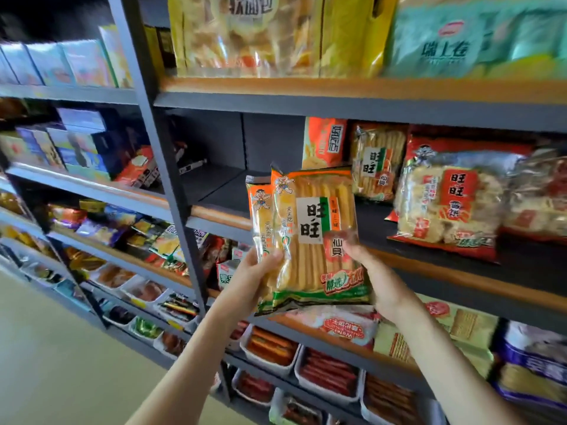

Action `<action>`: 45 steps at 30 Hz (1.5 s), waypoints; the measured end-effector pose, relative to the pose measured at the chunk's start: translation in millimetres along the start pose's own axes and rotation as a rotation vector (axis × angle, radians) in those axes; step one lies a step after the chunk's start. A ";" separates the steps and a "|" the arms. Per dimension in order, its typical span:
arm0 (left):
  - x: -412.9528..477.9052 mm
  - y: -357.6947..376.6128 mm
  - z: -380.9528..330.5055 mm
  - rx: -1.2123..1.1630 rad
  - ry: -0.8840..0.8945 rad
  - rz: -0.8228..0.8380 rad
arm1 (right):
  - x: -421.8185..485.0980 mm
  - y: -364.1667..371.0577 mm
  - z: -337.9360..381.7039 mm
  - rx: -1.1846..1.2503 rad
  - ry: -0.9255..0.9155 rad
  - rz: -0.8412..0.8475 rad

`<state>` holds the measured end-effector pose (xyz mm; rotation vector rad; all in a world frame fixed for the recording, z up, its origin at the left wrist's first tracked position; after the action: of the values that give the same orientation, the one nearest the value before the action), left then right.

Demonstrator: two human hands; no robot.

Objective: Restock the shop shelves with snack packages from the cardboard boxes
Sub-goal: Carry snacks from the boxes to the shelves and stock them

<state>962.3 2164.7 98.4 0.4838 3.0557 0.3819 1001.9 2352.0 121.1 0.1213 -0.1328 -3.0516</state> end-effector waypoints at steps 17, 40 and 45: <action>68.9 -48.5 -54.4 -0.201 0.077 -0.368 | 44.4 -76.3 76.2 -0.038 -0.272 -0.631; 153.2 6.9 -62.4 -0.053 0.065 -0.046 | 140.4 -65.4 74.9 -1.837 -0.348 -0.499; 156.6 -6.3 -69.9 -0.030 0.059 -0.037 | 166.2 -72.2 65.2 -1.835 -0.265 -0.564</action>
<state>807.0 2190.4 166.8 0.4214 3.1060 0.4478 825.5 2414.5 166.8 -0.4046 2.7217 -2.1996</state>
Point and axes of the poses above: each hand's wrist, its own x-axis towards the middle knuckle, its own y-axis out of the palm, z = x × y, the point moved 7 cm from there along x, towards the middle knuckle
